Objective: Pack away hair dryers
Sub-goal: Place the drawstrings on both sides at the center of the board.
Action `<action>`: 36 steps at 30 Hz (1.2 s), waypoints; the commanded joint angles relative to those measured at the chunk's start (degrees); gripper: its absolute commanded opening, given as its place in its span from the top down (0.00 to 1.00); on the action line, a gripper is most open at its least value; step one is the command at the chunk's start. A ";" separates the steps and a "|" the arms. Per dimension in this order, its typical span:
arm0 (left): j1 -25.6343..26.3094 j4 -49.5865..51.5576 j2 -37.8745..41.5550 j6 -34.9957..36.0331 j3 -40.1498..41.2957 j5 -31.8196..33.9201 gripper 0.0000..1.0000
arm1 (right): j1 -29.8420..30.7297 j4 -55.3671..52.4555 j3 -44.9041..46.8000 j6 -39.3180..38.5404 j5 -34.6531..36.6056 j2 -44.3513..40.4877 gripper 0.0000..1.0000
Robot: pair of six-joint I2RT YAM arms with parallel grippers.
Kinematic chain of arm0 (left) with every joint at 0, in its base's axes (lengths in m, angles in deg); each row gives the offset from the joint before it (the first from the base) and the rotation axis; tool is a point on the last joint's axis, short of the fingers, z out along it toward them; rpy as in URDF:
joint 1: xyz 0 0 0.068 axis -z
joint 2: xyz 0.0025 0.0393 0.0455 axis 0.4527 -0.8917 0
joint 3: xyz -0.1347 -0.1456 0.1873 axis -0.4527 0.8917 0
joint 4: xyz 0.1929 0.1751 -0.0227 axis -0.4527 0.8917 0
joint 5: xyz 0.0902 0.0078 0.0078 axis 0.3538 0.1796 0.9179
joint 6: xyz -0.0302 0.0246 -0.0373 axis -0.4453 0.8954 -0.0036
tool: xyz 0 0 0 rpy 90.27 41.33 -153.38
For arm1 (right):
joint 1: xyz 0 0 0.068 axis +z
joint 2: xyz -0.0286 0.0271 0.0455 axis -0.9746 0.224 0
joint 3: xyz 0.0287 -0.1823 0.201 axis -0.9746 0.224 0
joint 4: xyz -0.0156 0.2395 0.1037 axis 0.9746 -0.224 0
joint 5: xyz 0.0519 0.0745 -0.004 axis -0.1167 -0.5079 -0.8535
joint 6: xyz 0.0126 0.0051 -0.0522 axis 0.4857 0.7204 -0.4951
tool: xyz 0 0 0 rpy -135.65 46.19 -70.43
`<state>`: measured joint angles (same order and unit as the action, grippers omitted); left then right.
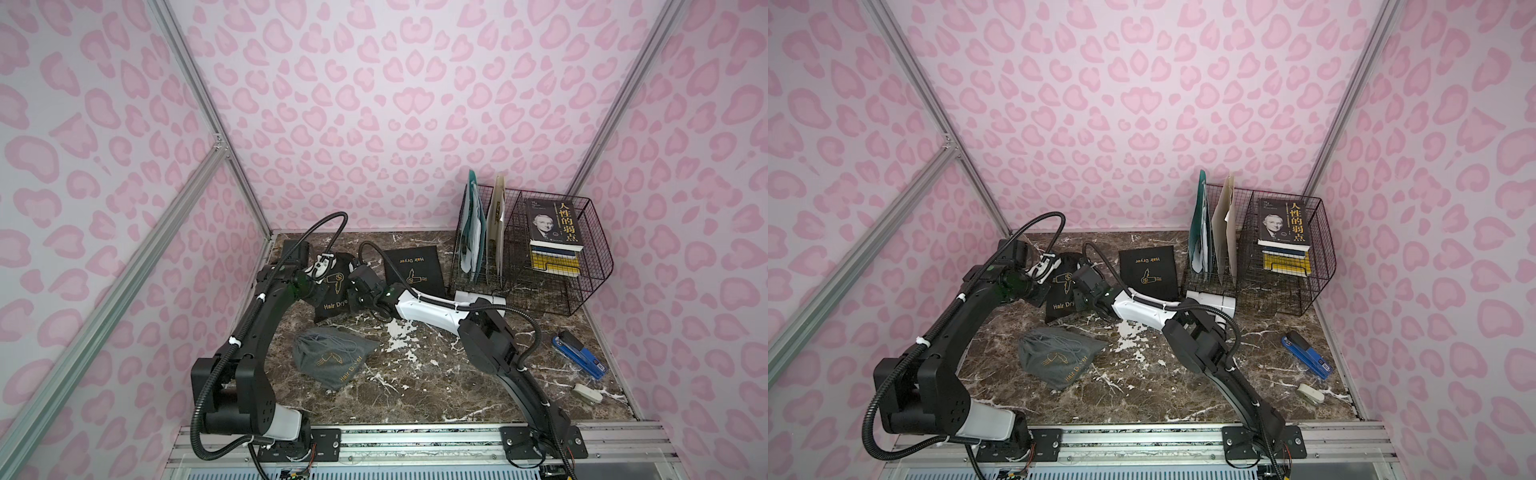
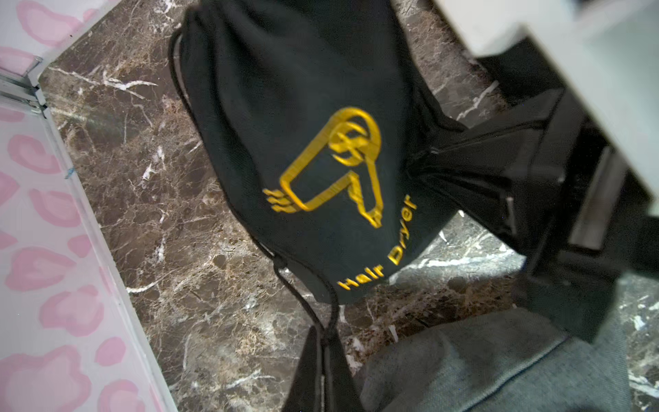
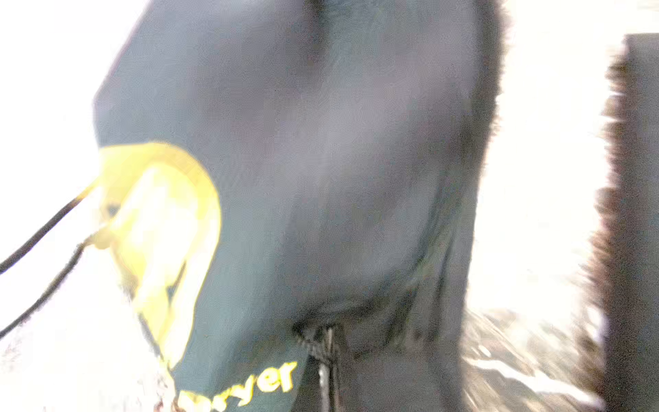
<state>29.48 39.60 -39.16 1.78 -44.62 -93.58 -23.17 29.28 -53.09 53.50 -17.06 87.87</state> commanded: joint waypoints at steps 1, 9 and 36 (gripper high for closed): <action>-0.07 1.29 -0.19 -0.32 0.65 -1.70 0.98 | 0.16 -3.26 -1.29 -1.47 -1.84 1.13 1.00; -0.05 0.85 0.79 2.23 4.20 -2.41 0.98 | 0.95 -1.24 6.48 -2.78 -3.68 -4.28 1.00; 0.07 22.38 11.48 9.15 -14.63 -15.45 0.27 | -0.72 -2.80 38.26 0.75 -2.16 -38.65 0.48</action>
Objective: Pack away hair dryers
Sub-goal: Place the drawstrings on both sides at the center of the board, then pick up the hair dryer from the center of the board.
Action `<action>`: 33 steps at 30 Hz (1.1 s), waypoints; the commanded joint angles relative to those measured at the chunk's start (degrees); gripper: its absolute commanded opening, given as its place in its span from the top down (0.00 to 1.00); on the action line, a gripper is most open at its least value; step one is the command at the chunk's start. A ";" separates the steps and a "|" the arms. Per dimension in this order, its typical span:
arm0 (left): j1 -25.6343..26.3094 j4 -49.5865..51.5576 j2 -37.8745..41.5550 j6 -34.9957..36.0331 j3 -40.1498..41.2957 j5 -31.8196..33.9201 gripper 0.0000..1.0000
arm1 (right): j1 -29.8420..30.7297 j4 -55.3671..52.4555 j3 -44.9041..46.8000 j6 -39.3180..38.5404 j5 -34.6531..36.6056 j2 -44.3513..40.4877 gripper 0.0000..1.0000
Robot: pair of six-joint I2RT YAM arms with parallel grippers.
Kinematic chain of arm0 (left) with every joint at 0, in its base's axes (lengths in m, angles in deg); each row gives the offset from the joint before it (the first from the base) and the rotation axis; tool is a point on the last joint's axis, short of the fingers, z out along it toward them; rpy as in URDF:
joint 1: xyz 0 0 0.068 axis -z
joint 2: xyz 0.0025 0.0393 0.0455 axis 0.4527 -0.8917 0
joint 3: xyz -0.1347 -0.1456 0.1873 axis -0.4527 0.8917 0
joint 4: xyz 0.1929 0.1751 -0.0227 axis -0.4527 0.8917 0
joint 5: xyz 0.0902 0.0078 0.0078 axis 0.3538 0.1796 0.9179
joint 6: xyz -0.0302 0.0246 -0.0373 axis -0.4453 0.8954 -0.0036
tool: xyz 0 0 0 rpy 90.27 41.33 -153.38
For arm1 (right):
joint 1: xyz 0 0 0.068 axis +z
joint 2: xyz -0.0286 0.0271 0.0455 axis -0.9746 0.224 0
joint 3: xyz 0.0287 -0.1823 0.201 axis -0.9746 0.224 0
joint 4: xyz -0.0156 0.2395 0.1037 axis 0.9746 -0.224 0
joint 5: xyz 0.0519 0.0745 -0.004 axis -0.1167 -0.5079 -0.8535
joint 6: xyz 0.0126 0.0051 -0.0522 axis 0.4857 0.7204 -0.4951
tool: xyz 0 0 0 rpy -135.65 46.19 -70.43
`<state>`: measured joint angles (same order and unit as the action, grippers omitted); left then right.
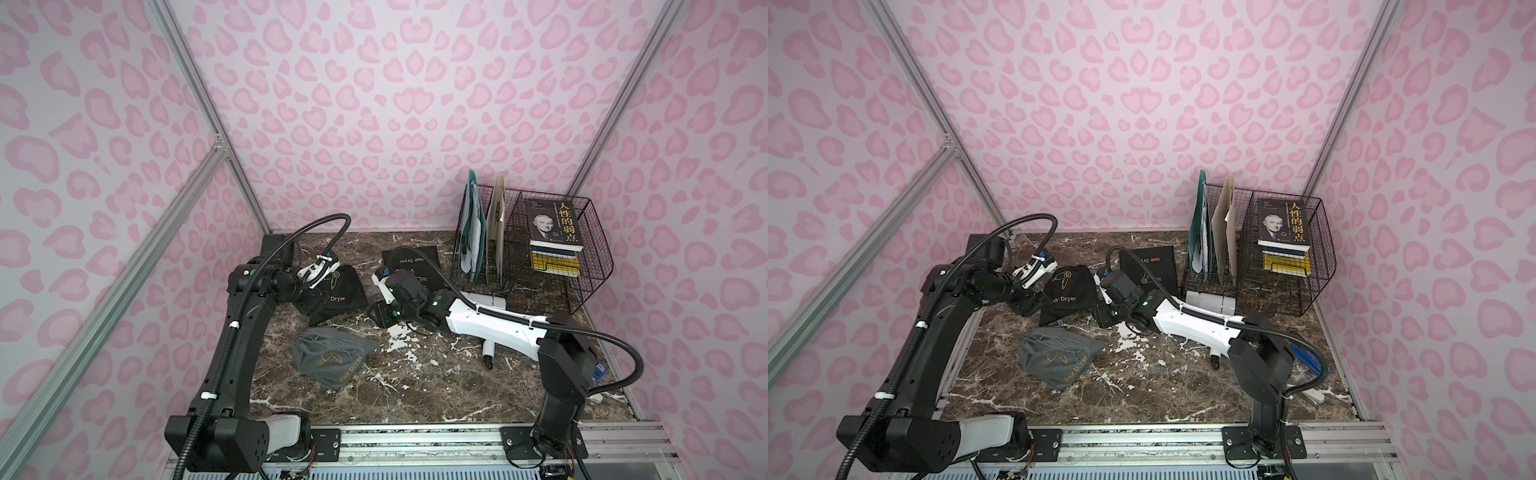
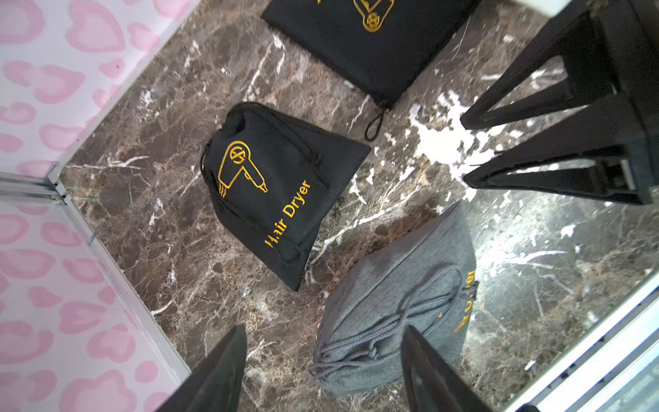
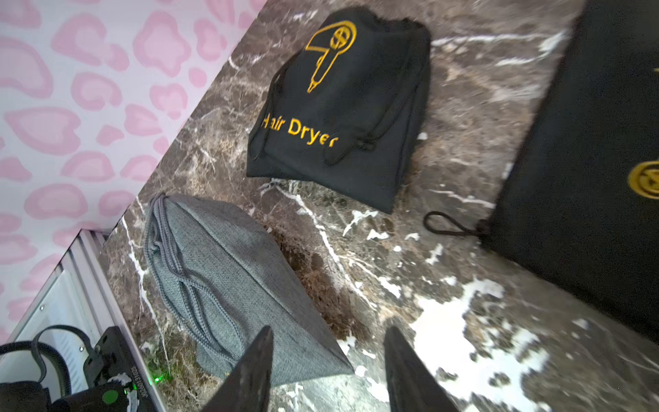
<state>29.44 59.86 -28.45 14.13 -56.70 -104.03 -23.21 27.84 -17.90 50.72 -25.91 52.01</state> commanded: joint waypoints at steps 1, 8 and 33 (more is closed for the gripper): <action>0.08 2.13 1.08 -4.27 -3.24 -6.20 0.25 | -1.07 -2.11 4.57 4.69 8.53 -4.55 0.48; 0.86 0.39 1.86 -9.90 -4.24 -14.51 0.23 | -4.49 -14.11 16.88 21.18 22.41 -16.41 0.26; 7.06 -7.63 -2.91 -10.40 2.21 -17.08 0.22 | -20.66 -18.15 37.08 35.45 27.91 -29.18 0.07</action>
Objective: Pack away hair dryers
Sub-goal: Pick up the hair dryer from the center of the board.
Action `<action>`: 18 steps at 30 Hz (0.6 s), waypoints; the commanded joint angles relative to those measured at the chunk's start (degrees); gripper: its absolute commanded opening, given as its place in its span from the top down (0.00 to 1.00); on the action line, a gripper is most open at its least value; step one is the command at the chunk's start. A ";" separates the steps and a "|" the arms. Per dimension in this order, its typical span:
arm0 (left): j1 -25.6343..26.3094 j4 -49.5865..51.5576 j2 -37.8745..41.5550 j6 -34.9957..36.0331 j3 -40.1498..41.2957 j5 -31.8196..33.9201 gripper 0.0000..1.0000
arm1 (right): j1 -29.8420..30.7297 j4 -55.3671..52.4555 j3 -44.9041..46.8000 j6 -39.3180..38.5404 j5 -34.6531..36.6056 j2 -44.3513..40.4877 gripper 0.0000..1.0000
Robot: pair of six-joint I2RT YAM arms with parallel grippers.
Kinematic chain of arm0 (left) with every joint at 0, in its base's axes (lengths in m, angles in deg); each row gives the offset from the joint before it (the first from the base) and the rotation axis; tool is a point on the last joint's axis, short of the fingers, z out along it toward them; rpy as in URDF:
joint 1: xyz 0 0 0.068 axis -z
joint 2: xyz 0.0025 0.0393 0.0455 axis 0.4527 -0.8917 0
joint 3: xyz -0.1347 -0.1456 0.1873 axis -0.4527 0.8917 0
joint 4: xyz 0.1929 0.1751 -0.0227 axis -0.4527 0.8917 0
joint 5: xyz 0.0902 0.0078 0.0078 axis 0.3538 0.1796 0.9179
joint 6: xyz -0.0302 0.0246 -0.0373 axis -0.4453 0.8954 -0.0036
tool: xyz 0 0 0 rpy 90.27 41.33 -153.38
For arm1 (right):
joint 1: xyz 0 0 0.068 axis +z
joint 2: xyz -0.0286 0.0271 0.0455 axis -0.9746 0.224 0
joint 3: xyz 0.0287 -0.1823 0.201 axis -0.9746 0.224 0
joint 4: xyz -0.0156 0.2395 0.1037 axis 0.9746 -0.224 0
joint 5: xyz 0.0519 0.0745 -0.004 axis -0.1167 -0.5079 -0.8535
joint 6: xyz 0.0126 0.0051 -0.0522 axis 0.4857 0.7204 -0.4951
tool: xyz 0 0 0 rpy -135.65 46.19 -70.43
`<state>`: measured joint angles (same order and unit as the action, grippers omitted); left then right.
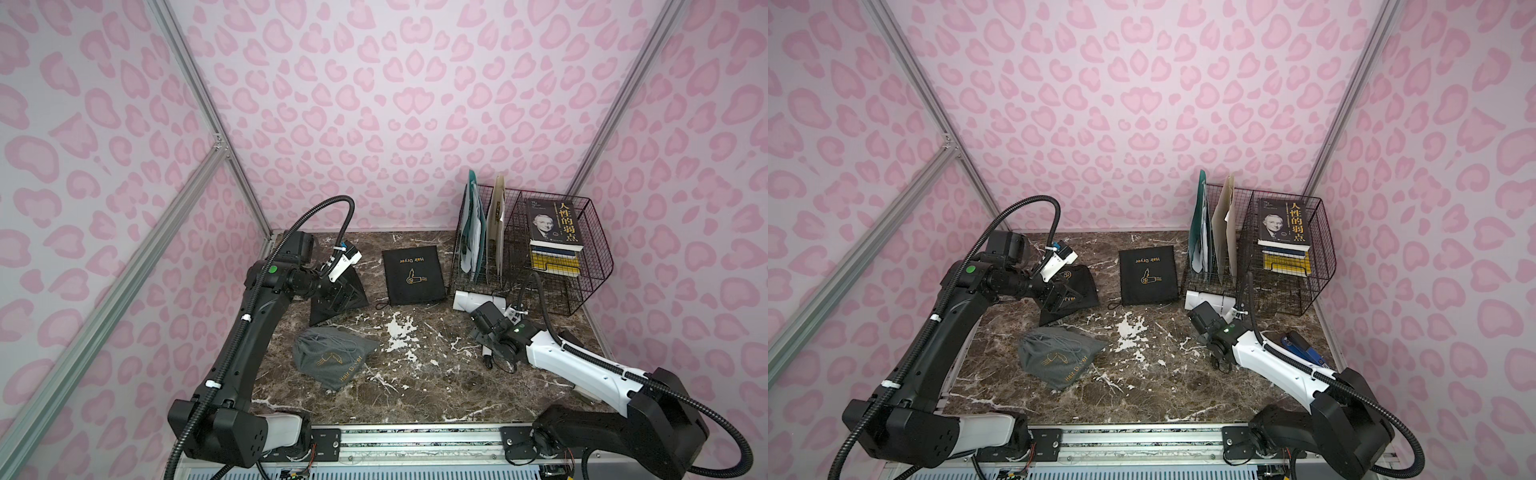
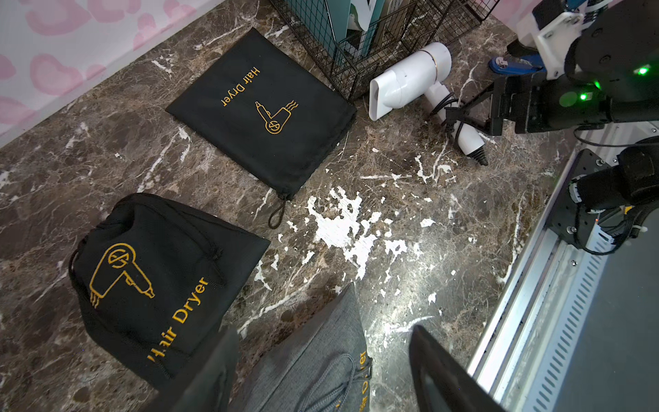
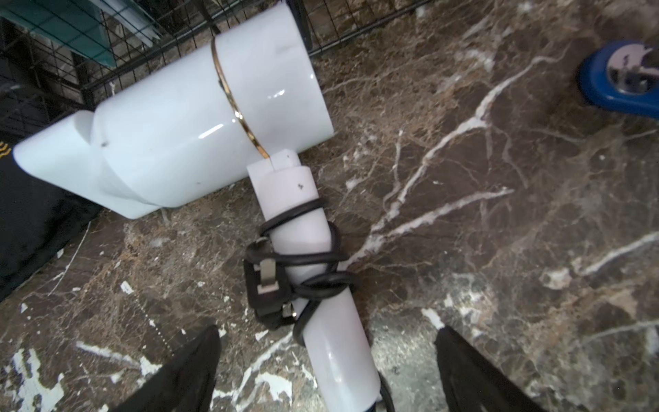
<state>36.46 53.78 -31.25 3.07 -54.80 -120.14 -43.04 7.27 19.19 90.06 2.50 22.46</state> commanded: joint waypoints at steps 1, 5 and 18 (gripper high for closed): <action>0.06 -1.48 -0.11 0.78 0.31 -0.90 0.22 | -1.34 3.41 -0.13 -5.62 -1.29 0.69 0.08; 0.13 -1.48 -0.02 0.89 0.31 -0.91 0.22 | -2.93 5.24 0.02 -9.55 -3.80 2.42 0.08; 0.18 -1.50 0.77 0.83 1.34 -0.60 0.22 | -4.06 7.28 -2.00 -15.84 -10.04 12.99 0.27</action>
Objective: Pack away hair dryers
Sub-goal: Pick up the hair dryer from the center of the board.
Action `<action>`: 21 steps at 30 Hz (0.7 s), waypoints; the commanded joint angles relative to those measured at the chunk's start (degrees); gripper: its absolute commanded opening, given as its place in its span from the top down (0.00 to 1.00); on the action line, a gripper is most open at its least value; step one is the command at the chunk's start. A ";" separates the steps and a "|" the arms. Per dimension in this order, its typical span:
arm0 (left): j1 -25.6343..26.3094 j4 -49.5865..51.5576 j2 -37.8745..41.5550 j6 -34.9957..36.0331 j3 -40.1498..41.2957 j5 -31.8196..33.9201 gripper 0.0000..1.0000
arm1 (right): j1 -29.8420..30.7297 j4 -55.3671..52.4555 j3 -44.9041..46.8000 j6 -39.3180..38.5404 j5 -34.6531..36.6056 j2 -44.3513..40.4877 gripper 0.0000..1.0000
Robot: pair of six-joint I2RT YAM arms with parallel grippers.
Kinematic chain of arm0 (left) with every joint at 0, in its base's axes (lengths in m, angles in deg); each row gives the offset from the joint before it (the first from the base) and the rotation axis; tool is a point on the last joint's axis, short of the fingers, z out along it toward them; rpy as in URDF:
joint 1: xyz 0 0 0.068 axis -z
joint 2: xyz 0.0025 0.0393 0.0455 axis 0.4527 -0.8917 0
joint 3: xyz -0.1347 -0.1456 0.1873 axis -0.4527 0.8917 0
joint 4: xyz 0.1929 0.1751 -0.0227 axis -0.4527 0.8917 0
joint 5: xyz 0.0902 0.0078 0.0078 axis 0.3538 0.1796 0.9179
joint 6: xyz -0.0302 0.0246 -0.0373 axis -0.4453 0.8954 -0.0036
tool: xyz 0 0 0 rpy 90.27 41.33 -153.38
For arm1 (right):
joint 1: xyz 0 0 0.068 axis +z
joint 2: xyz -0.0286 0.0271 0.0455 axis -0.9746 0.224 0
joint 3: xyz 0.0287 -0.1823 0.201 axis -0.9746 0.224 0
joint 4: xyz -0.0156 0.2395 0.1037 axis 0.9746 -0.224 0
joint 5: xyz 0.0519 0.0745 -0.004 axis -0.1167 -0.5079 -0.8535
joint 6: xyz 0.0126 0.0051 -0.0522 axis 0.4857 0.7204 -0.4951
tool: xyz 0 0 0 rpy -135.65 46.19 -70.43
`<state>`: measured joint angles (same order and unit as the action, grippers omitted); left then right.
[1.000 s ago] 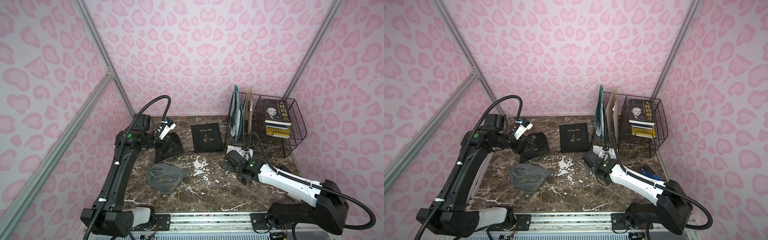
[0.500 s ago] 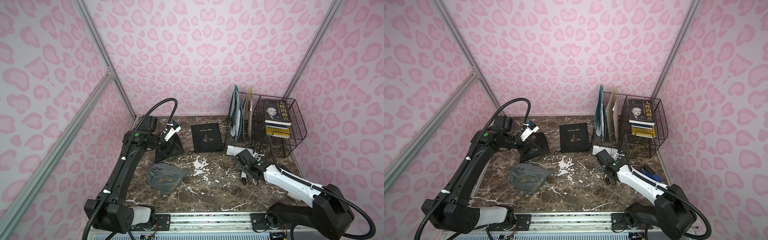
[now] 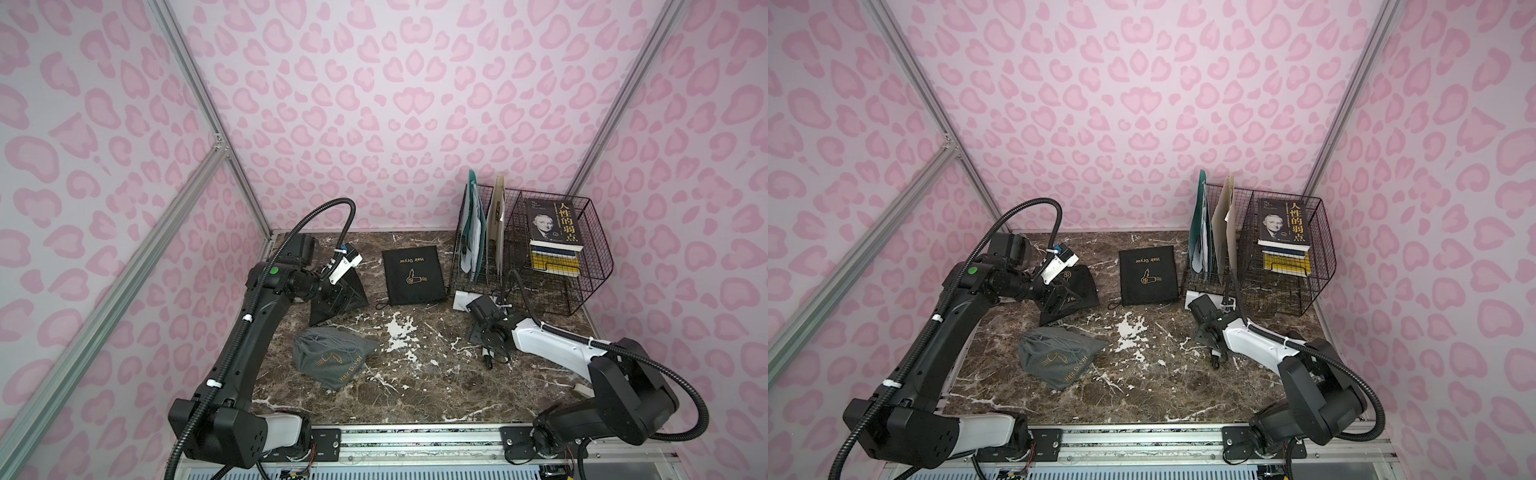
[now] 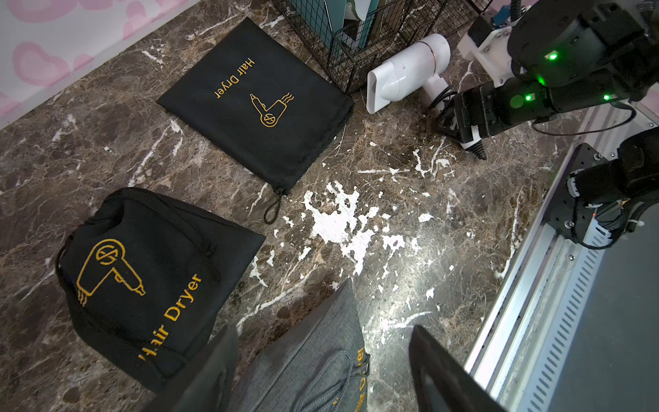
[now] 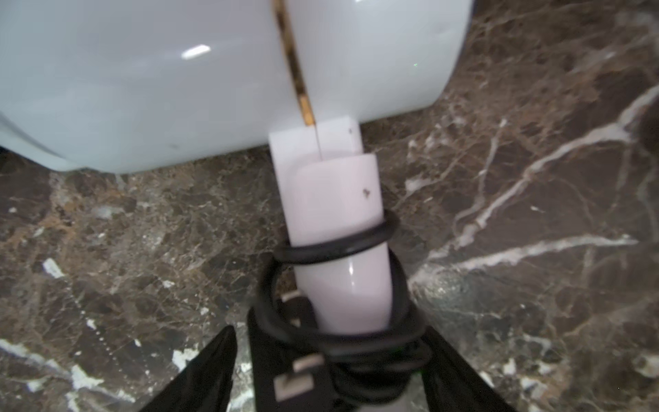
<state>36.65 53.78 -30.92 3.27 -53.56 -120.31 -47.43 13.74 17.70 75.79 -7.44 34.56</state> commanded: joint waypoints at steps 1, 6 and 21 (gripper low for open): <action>-0.05 -1.49 0.53 0.64 0.19 -0.32 0.22 | 0.60 0.77 -0.62 -1.58 0.15 1.14 0.29; -0.05 -1.55 0.72 0.67 0.65 -0.35 0.22 | 0.79 0.90 -0.37 -1.92 0.50 2.84 0.34; 0.12 -0.96 0.71 -0.05 -0.90 -1.34 0.22 | 1.90 1.53 -0.50 -4.58 1.57 3.34 0.73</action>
<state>36.78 53.80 -30.42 3.22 -53.51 -120.38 -45.92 14.88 16.83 72.53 -4.71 37.95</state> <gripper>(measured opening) 0.778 0.356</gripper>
